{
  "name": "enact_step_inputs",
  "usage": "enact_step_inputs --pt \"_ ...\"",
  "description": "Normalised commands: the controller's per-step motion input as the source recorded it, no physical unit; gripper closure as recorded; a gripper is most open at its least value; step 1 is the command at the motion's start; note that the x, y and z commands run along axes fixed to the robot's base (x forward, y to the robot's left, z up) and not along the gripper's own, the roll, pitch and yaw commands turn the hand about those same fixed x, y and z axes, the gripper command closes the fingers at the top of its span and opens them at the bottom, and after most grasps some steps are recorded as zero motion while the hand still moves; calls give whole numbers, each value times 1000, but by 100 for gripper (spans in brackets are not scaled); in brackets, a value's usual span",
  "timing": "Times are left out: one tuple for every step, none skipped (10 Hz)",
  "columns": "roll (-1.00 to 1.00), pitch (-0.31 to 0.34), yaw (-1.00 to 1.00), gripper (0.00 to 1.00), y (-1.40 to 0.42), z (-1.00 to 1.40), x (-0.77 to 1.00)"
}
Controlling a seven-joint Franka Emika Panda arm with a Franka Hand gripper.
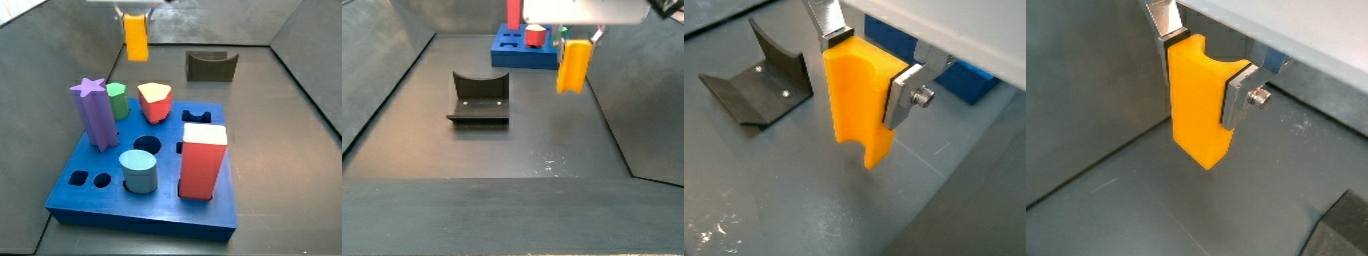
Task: Pick up the arch object. Move up. Place the arch object on the fixture. Regrasp the arch object. Rotate the arch object. Move to above the board. Insert the arch object.
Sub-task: Rotate the arch object.
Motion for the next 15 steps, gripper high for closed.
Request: enact_step_inputs --pt "-222 -26 -27 100 19 -984 46" --pt "-228 -27 -24 100 17 -857 44" --pt "-234 -26 -20 100 16 -691 40" --pt "-236 -25 -19 100 15 -609 40" --pt "-242 -22 -15 100 15 -449 42" --pt "-247 -18 -10 100 15 -332 44" --pt "-251 -2 -8 100 14 -230 36" --pt "-251 -2 -8 100 14 -230 36" --pt "-251 8 -8 0 0 0 0" --pt "-250 9 -6 0 6 -4 3" --pt "-250 9 -6 0 8 -4 4" --pt "-249 9 -6 0 9 -4 4" --pt "-249 9 -6 0 9 -4 4" --pt "-249 9 -6 0 9 -4 4" --pt "-249 9 -6 0 9 -4 4"
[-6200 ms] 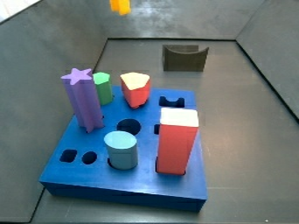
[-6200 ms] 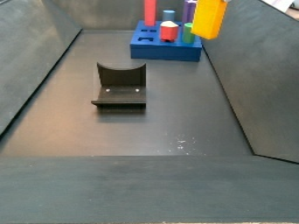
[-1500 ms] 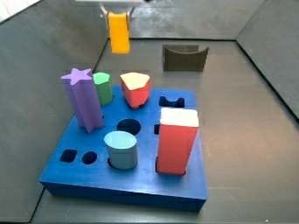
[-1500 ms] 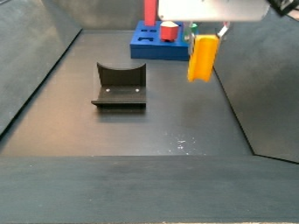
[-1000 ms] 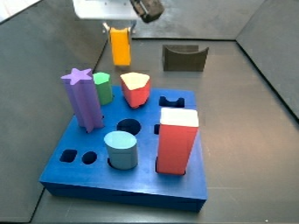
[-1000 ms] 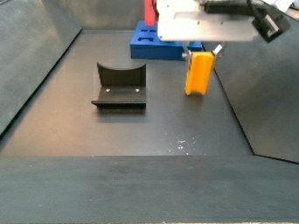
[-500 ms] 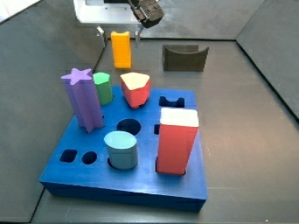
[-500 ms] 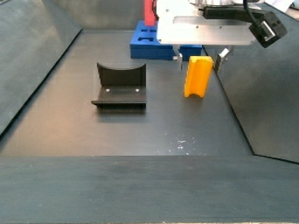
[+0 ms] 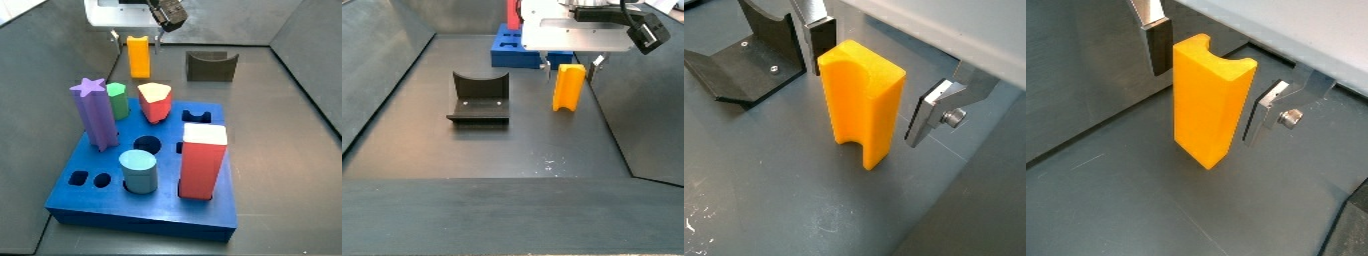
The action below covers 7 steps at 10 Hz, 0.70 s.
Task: Pick up the arch object. Move up. Place the arch object on the fixture. Regrasp the arch object. Rotate the arch object. Move to above the board. Insert the arch object.
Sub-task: Rotate the arch object.
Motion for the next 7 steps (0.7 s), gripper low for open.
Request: enact_step_inputs --pt "-249 9 -6 0 9 -4 4" --pt "-249 9 -6 0 10 -4 4" --pt "-249 10 -6 0 10 -5 4" --pt "-249 10 -7 0 10 -4 4" --pt "-249 10 -7 0 10 -5 4" --pt "-249 10 -7 0 10 -5 4" --pt "-248 10 -7 0 10 -5 4"
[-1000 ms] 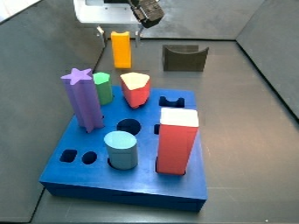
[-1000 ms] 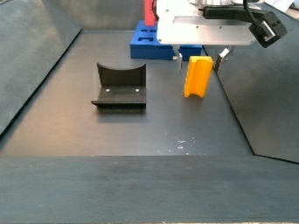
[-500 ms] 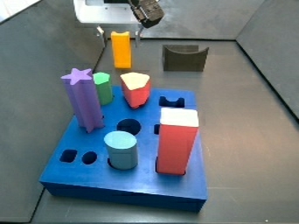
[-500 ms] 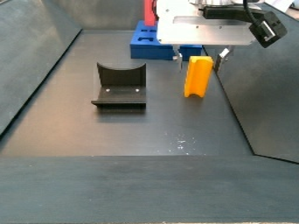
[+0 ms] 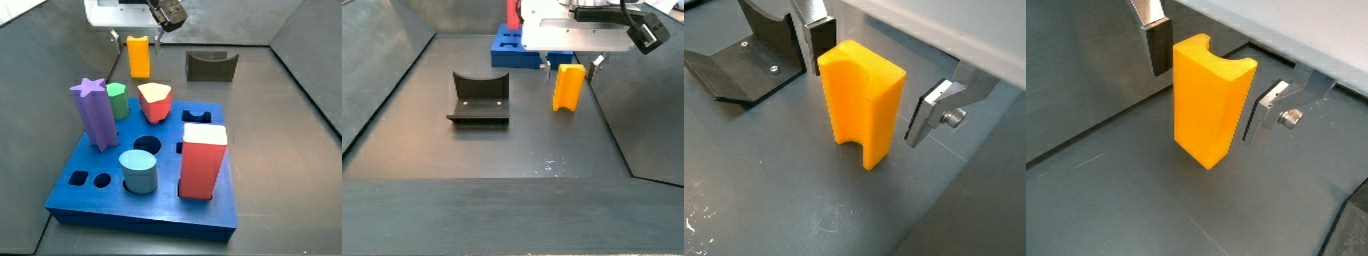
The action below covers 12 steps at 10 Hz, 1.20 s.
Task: Pick up the arch object. Move up. Place the arch object on the fixture. Regrasp the arch object. Rotate the arch object. Move to above the board. Insert the arch object.
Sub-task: Rotate the arch object.
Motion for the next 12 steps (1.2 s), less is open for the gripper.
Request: enact_step_inputs --pt "-248 10 -7 0 10 -5 4" --pt "-248 10 -7 0 0 1000 0" --pt "-247 26 -8 0 1 1000 -16" --pt "-241 48 -12 0 7 964 -29" --pt "-232 57 -19 0 15 827 -19" --pt "-218 67 -30 0 21 610 -8" --pt "-209 70 -38 0 24 432 -5" --pt "-199 76 -46 0 28 254 -2" --pt "-15 6 1000 0 0 0 0" --pt "-14 5 1000 0 -8 -90 21" --pt "-13 4 1000 0 -17 -60 33" --pt "-13 4 1000 0 -13 -48 36"
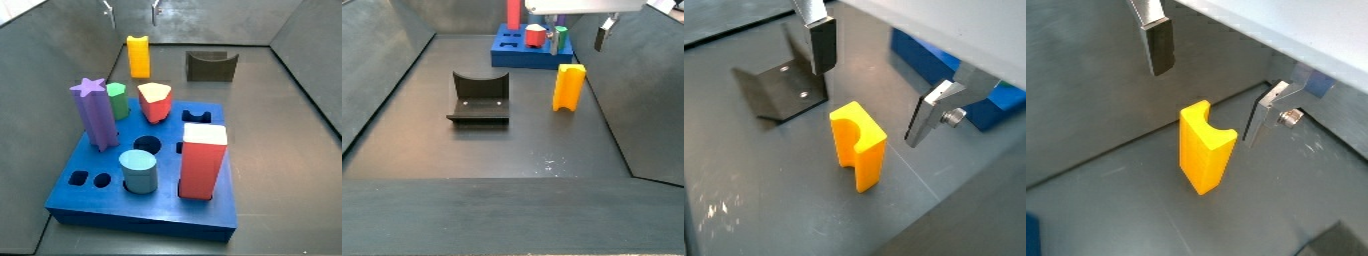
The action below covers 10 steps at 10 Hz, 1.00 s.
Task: Pick up the arch object. Move up. Place the arch object on the fixture. Regrasp the arch object. Rotate the arch object. Move to above the board. Insert the arch object.
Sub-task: Rotate the arch object.
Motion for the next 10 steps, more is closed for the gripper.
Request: enact_step_inputs --pt "-13 4 1000 0 -7 -42 37" --pt "-14 4 1000 0 -6 -40 38" --pt "-14 4 1000 0 -6 -36 40" --pt "-14 4 1000 0 -5 -35 40" --pt "-15 4 1000 0 -5 -34 41" --pt "-15 4 1000 0 -5 -34 41" --pt "-16 4 1000 0 -4 -33 41" --pt "-16 4 1000 0 -4 -33 41" --pt "-17 4 1000 0 -4 -32 41" --pt "-17 4 1000 0 -4 -32 41"
